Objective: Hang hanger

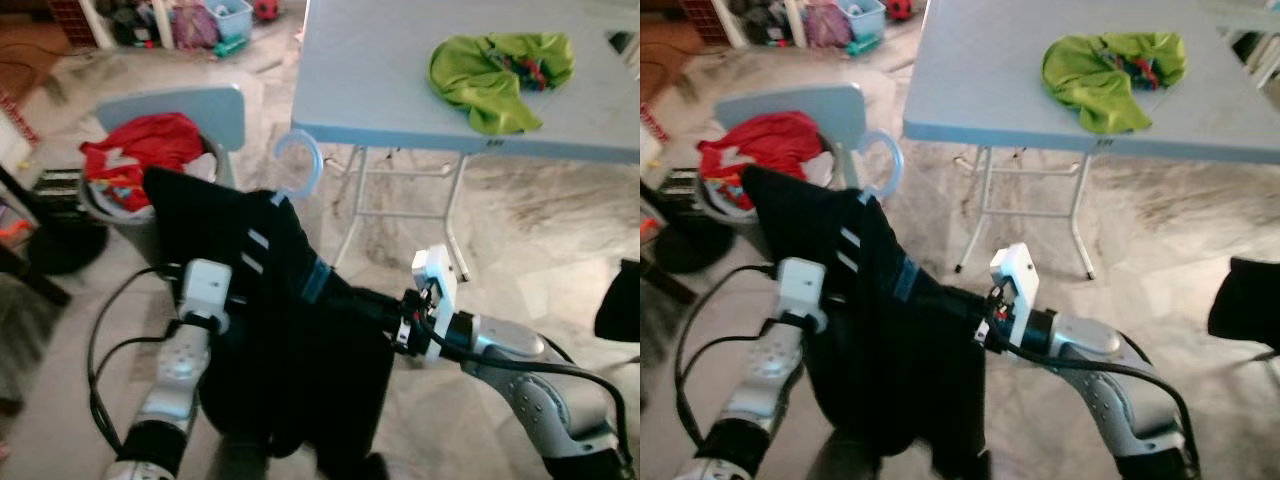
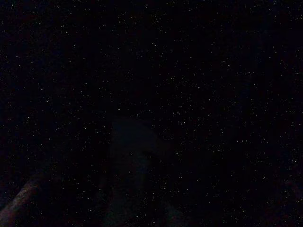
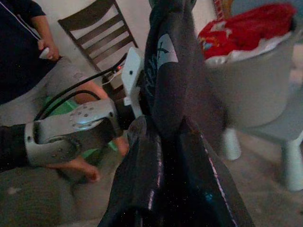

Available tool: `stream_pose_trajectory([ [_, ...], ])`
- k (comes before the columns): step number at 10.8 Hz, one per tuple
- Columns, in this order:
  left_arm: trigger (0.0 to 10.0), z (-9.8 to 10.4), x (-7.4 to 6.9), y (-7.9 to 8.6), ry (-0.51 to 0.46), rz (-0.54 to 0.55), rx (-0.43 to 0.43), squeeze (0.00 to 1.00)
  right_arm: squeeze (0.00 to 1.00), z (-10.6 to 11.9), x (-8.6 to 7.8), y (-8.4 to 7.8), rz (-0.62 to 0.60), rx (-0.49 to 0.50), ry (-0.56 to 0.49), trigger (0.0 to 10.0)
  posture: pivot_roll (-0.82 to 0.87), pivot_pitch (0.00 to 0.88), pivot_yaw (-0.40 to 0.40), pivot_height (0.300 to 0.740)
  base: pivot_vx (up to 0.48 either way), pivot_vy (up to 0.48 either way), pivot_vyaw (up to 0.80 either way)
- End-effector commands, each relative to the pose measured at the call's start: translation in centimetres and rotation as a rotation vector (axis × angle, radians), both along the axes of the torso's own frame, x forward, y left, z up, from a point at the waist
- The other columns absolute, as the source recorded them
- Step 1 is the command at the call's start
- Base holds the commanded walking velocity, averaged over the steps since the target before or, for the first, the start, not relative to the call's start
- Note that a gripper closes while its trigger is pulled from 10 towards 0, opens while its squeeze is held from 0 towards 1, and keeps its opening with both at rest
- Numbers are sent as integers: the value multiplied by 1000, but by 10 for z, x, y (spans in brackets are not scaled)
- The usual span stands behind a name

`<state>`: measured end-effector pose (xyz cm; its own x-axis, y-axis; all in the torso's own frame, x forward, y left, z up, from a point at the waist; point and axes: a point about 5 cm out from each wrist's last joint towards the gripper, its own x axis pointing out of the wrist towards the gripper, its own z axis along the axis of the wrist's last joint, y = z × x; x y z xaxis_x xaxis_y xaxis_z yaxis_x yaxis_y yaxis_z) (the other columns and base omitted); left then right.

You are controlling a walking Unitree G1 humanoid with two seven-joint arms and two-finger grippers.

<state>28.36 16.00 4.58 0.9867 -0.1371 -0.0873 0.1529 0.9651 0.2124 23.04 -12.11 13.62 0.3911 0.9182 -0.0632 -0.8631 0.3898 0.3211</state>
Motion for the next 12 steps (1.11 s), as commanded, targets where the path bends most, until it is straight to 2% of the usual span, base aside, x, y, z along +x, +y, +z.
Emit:
stream_pose_trajectory([
  [1, 10000, -1, -1, 12, 1, 41, 29, 0, 0, 12, -7, 0, 51, 34, -25, 10000, 32, 149, -50, 740, 0, 0, 0],
  [4, 10000, -1, 2, 27, 3, 108, 39, 0, 0, 12, -19, -17, 132, -30, -10, 10000, 32, 149, -50, 740, 0, 0, 0],
  [5, 10000, 1, 2, 33, -4, 133, 54, 0, 0, 9, -22, -34, 136, -84, -7, 10000, 30, 149, -52, 740, 0, 0, 0],
  [6, 10000, 1, 2, 38, -7, 155, 64, 0, 0, 6, -26, -42, 157, -120, -1, 10000, 25, 151, -54, 740, 0, 0, 0],
  [7, 10000, 3, 2, 43, -13, 173, 68, 0, 0, -4, -29, -59, 150, -201, 33, 10000, 25, 153, -56, 740, 0, 0, 0],
  [9, 10000, 5, 0, 44, -29, 146, 12, 0, 0, -19, -25, -78, 110, -303, 55, 10000, 27, 153, -57, 740, 0, 0, 0],
  [10, 10000, 6, 0, 45, -29, 146, -11, 0, 0, -21, -25, -80, 106, -319, 53, 10000, 28, 153, -56, 740, 0, 0, 0],
  [12, 10000, 16, 1, 57, -88, 190, 9, 0, 0, -32, -32, -86, 152, -367, 64, 10000, 31, 156, -54, 740, 0, 0, 0],
])
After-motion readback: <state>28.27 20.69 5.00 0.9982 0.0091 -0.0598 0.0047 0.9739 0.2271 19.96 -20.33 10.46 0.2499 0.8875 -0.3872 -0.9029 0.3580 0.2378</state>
